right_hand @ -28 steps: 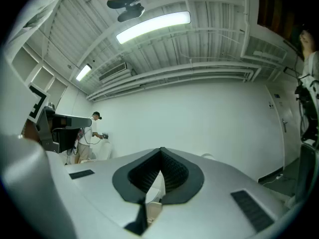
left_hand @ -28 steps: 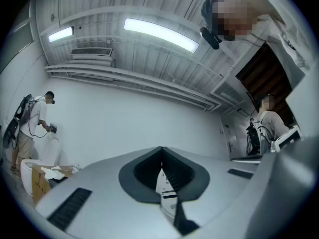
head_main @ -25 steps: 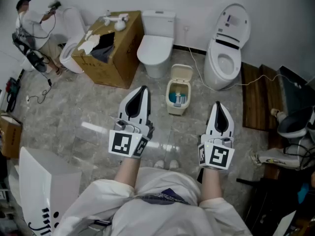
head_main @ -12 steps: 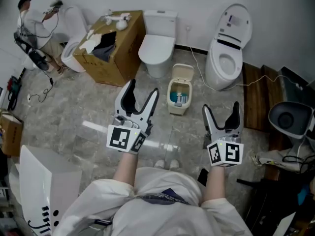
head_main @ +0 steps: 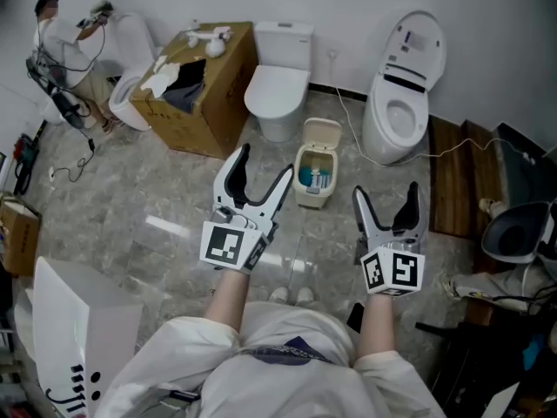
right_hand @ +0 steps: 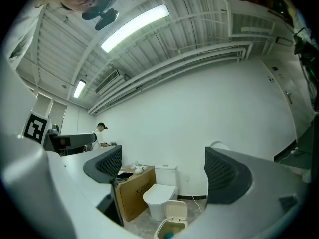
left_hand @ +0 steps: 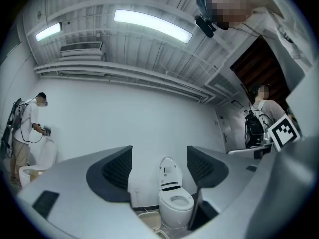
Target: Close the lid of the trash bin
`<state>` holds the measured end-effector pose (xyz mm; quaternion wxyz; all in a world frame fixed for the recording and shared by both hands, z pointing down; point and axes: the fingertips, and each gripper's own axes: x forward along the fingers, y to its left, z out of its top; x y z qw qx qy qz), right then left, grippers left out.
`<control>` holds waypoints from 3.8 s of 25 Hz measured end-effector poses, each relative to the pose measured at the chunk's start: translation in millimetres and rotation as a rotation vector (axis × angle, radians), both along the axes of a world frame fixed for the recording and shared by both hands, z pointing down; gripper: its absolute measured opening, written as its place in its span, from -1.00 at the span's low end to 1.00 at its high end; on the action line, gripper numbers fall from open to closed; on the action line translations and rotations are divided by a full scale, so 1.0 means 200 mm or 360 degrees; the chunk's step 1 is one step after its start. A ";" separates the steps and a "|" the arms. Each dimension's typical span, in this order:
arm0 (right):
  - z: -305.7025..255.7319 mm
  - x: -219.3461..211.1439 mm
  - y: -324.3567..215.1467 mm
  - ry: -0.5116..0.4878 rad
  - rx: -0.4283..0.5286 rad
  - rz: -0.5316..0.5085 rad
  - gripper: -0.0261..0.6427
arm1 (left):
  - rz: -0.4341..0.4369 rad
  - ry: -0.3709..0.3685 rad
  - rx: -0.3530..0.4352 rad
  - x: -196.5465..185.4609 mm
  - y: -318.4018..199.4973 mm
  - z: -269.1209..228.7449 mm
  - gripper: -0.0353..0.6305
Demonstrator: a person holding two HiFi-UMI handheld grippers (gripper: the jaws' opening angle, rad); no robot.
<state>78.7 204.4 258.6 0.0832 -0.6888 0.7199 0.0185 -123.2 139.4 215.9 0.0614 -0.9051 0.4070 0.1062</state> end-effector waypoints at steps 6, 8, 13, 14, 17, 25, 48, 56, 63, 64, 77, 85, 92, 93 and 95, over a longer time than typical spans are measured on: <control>0.01 0.09 -0.05 -0.0007 -0.0033 -0.0028 0.59 | -0.0048 -0.0023 -0.0025 0.07 -0.04 0.02 0.07; 0.03 0.13 -0.08 -0.0010 -0.0045 -0.0046 0.59 | -0.0072 -0.0036 -0.0034 0.11 -0.07 0.03 0.07; 0.09 0.24 -0.21 -0.0051 -0.0076 -0.0063 0.59 | -0.0117 -0.0079 -0.0040 0.20 -0.17 0.07 0.07; 0.11 0.25 -0.25 -0.0068 -0.0086 -0.0057 0.59 | -0.0113 -0.0090 -0.0042 0.22 -0.19 0.09 0.07; 0.15 0.25 -0.36 -0.0070 -0.0089 -0.0036 0.57 | -0.0110 -0.0120 -0.0043 0.27 -0.30 0.13 0.07; 0.19 0.27 -0.87 0.0026 -0.0079 0.0048 0.55 | -0.0082 -0.0089 -0.0013 0.38 -0.85 0.13 0.07; 0.50 0.40 -2.14 0.0114 -0.0292 0.0044 0.50 | -0.0031 -0.0097 -0.0084 0.56 -2.14 0.28 0.07; 0.98 0.38 -2.38 0.0316 -0.0517 -0.0298 0.47 | -0.0119 -0.0127 -0.0160 0.60 -2.24 0.54 0.07; 1.76 0.21 -2.46 0.0658 -0.1018 -0.1045 0.60 | -0.0171 -0.0157 -0.0199 0.67 -2.30 0.76 0.07; 1.86 0.21 -2.46 0.0734 -0.1088 -0.1125 0.61 | -0.0183 -0.0151 -0.0209 0.68 -2.31 0.80 0.07; 2.69 0.08 -2.40 0.1199 -0.1693 -0.1781 0.55 | -0.0277 -0.0208 -0.0254 0.66 -2.42 1.06 0.07; 2.73 0.03 -2.30 0.1206 -0.1728 -0.1877 0.47 | -0.0283 -0.0208 -0.0247 0.65 -2.46 1.07 0.07; 2.74 -0.04 -2.12 0.1173 -0.1674 -0.1933 0.46 | -0.0248 -0.0212 -0.0251 0.67 -2.44 1.11 0.07; 2.74 -0.05 -2.09 0.1174 -0.1664 -0.1938 0.46 | -0.0247 -0.0210 -0.0253 0.67 -2.43 1.12 0.07; 2.77 -0.07 -2.02 0.1196 -0.1657 -0.1957 0.45 | -0.0246 -0.0212 -0.0258 0.65 -2.40 1.14 0.07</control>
